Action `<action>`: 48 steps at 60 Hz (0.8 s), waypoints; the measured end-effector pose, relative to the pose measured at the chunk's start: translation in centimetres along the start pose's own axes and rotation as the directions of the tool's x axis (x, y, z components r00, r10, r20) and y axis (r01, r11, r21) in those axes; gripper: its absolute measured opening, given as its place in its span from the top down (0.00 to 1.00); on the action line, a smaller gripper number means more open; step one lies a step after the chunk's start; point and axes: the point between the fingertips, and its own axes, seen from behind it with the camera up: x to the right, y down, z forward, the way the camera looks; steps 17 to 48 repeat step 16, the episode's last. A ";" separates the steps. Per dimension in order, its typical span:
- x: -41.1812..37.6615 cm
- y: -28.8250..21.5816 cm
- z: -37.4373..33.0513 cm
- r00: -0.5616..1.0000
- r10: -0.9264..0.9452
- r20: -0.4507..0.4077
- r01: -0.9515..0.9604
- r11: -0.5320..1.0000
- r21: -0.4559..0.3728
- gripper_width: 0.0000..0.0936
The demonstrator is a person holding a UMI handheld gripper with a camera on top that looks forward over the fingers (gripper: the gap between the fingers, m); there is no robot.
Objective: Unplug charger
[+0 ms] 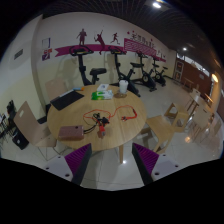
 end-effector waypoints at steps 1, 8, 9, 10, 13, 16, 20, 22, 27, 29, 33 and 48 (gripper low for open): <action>0.1 0.2 -0.2 1.000 0.002 -0.002 -0.002 1.000 -0.001 0.09; 0.7 1.9 -1.3 1.000 0.000 -0.016 0.000 1.000 -0.024 0.09; 0.7 2.2 -1.3 1.000 0.003 -0.014 -0.003 1.000 -0.031 0.09; 0.6 2.5 -1.3 1.000 0.006 -0.013 -0.006 0.999 -0.038 0.09; 0.6 2.8 -1.1 1.000 0.001 -0.018 -0.002 0.999 -0.038 0.10; 0.7 2.9 -1.2 1.000 0.002 -0.022 -0.002 0.999 -0.038 0.09; 0.7 2.9 -1.2 1.000 0.002 -0.022 -0.002 0.999 -0.038 0.09; 0.7 2.9 -1.2 1.000 0.002 -0.022 -0.002 0.999 -0.038 0.09; 0.7 2.9 -1.2 1.000 0.002 -0.022 -0.002 0.999 -0.038 0.09; 0.7 2.9 -1.2 1.000 0.002 -0.022 -0.002 0.999 -0.038 0.09; 0.7 2.9 -1.2 1.000 0.002 -0.022 -0.002 0.999 -0.038 0.09; 0.7 2.9 -1.2 1.000 0.002 -0.022 -0.002 0.999 -0.038 0.09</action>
